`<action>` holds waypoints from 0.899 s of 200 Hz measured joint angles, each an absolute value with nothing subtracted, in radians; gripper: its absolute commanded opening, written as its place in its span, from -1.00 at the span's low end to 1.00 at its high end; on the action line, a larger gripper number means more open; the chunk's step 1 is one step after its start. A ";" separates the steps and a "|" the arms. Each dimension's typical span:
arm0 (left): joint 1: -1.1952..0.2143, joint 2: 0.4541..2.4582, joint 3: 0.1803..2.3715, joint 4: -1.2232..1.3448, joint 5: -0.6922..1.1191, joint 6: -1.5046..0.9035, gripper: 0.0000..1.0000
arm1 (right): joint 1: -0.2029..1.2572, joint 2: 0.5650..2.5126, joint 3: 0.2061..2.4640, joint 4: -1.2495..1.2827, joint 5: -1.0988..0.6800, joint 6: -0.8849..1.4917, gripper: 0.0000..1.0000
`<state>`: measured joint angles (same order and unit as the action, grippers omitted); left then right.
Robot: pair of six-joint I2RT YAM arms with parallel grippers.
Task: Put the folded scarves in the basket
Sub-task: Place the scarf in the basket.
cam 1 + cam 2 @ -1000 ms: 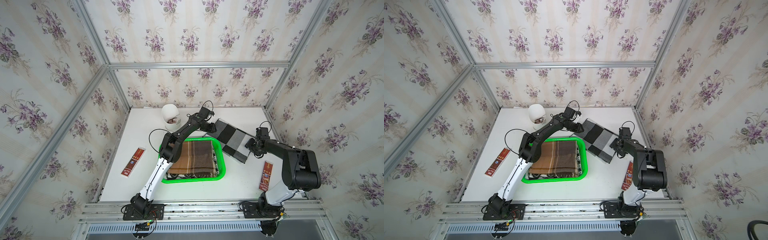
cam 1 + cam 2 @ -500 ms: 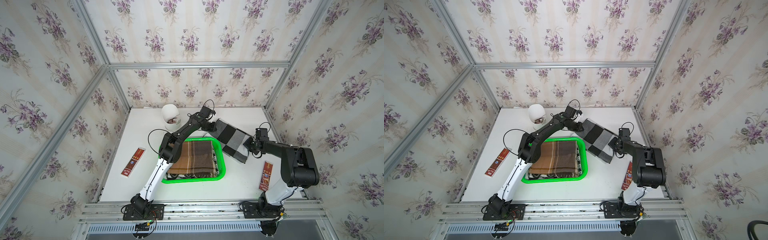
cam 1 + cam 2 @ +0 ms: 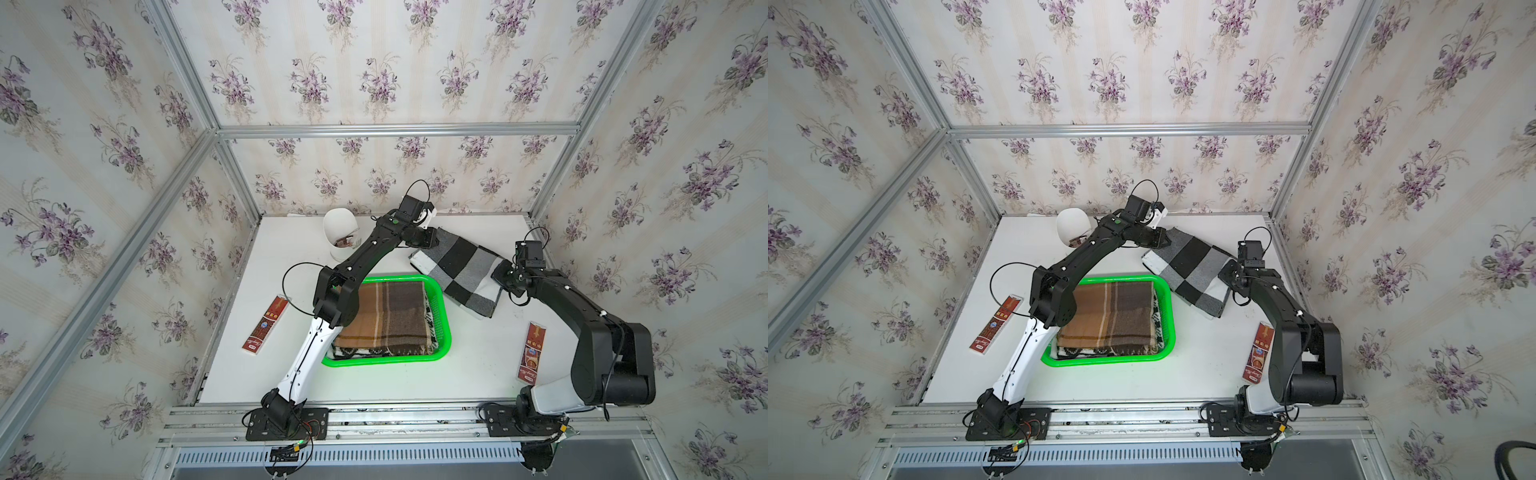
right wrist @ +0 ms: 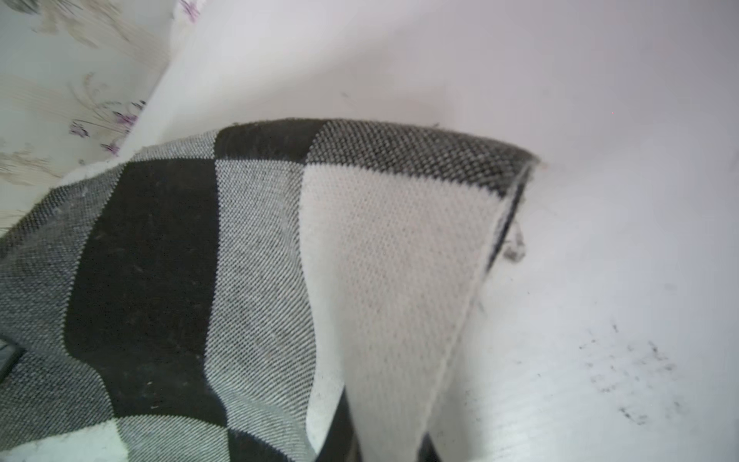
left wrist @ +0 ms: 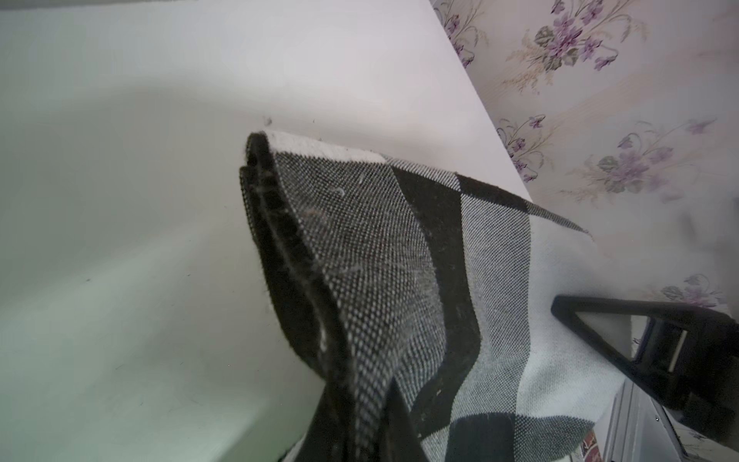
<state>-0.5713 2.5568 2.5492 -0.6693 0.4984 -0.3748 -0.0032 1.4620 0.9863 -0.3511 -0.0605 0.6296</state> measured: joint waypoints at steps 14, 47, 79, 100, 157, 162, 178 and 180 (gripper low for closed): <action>-0.571 2.515 2.554 -0.687 0.488 -0.383 -1.00 | 0.000 1.434 1.037 -0.388 -0.056 0.625 -1.00; -0.567 2.389 2.560 -0.737 0.459 -0.400 -1.00 | 0.007 1.382 1.160 -0.473 -0.063 0.616 -1.00; -0.555 2.228 2.505 -0.809 0.406 -0.408 -1.00 | 0.049 1.355 1.276 -0.546 -0.110 0.596 -1.00; -0.548 2.076 2.334 -0.849 0.368 -0.422 -1.00 | 0.115 1.351 1.333 -0.591 -0.144 0.576 -1.00; -0.527 1.580 1.697 -0.881 0.242 -0.481 -1.00 | 0.403 1.374 1.365 -0.684 -0.179 0.593 -1.00; -0.525 1.536 1.655 -0.886 0.231 -0.484 -1.00 | 0.428 1.375 1.356 -0.683 -0.178 0.604 -1.00; -0.521 1.424 1.551 -0.892 0.195 -0.505 -1.00 | 0.500 1.381 1.325 -0.680 -0.173 0.624 -1.00; -0.520 1.412 1.539 -0.892 0.192 -0.506 -1.00 | 0.509 1.382 1.322 -0.678 -0.173 0.628 -1.00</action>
<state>-0.5201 1.4117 1.5387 -0.8917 0.1917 -0.5056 0.5087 1.3815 1.3224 -0.6785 -0.1726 0.6285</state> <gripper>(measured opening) 0.125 0.112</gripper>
